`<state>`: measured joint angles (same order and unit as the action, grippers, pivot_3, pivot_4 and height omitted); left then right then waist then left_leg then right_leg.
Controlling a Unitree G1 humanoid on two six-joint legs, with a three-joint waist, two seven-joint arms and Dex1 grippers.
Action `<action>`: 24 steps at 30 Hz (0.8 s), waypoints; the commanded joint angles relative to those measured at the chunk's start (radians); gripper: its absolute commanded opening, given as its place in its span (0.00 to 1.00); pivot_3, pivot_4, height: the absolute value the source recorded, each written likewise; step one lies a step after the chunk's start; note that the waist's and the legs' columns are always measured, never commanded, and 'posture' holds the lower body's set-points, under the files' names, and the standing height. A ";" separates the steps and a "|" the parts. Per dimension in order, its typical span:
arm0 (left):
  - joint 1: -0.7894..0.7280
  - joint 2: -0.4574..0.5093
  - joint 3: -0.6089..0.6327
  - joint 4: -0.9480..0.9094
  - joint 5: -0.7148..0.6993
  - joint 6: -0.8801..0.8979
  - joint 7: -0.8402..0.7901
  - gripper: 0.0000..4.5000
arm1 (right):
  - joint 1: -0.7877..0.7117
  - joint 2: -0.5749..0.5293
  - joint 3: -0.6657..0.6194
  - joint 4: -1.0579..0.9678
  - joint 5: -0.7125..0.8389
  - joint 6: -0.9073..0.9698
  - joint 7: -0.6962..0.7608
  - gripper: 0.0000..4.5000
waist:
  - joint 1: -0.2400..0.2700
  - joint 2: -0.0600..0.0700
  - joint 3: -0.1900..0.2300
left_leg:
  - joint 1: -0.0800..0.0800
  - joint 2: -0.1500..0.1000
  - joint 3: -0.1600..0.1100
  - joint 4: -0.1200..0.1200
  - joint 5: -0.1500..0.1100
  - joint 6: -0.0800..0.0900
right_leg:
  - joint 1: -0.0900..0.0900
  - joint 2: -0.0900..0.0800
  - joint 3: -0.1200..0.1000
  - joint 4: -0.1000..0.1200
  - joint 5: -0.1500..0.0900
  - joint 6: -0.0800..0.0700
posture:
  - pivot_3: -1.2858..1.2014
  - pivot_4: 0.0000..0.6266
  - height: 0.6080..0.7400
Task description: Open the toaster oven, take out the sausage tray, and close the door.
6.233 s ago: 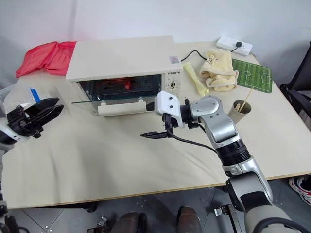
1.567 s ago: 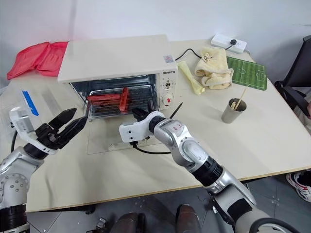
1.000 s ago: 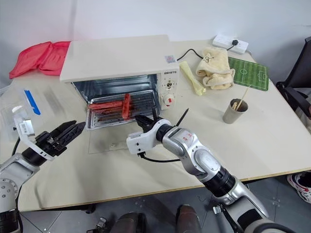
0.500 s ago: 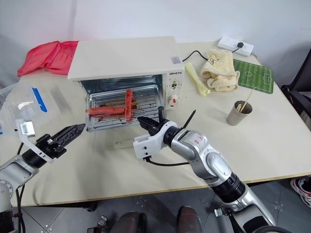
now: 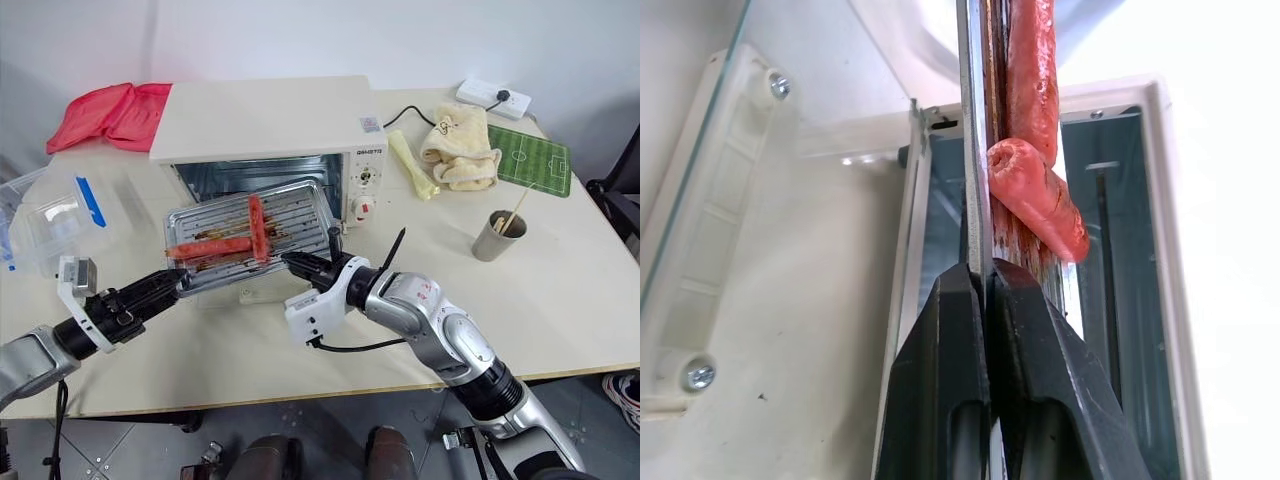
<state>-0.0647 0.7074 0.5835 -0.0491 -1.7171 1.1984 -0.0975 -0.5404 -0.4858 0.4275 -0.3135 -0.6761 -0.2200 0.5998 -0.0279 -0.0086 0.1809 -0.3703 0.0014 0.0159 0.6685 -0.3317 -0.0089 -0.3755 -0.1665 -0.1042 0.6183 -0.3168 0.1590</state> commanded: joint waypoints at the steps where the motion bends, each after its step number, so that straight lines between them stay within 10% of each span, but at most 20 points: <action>1: -0.007 0.012 -0.016 0.022 -0.160 -0.042 0.074 1.00 | -0.008 0.000 -0.039 -0.041 0.046 -0.030 -0.014 0.01 | 0.000 0.000 0.000 | 0.000 0.000 0.000 0.000 0.000 0.000 | 0.000 0.000 0.000 0.000 0.000 0.000 | 0.52 0.24 1.00; 14: -0.024 -0.018 -0.079 0.026 -0.255 -0.076 0.123 1.00 | 0.011 -0.031 -0.051 -0.047 0.139 -0.060 0.025 0.01 | 0.000 0.000 0.000 | 0.000 0.000 0.000 0.000 0.000 0.000 | 0.000 0.000 0.000 0.000 0.000 0.000 | 0.52 0.24 1.00; 24: -0.033 -0.030 -0.087 0.053 -0.255 -0.037 0.107 0.38 | -0.005 -0.043 -0.061 -0.031 0.193 -0.073 0.050 0.00 | 0.001 0.000 0.000 | 0.000 -0.001 0.001 0.000 0.000 0.000 | 0.001 0.000 0.000 -0.001 0.000 0.000 | 0.52 0.24 1.00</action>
<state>-0.1008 0.6810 0.4908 0.0092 -1.9603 1.1543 0.0177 -0.5270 -0.5329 0.4172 -0.3098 -0.5273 -0.2781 0.6656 -0.0270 -0.0086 0.1809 -0.3702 0.0009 0.0166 0.6685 -0.3316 -0.0088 -0.3749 -0.1665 -0.1041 0.6170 -0.3169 0.1589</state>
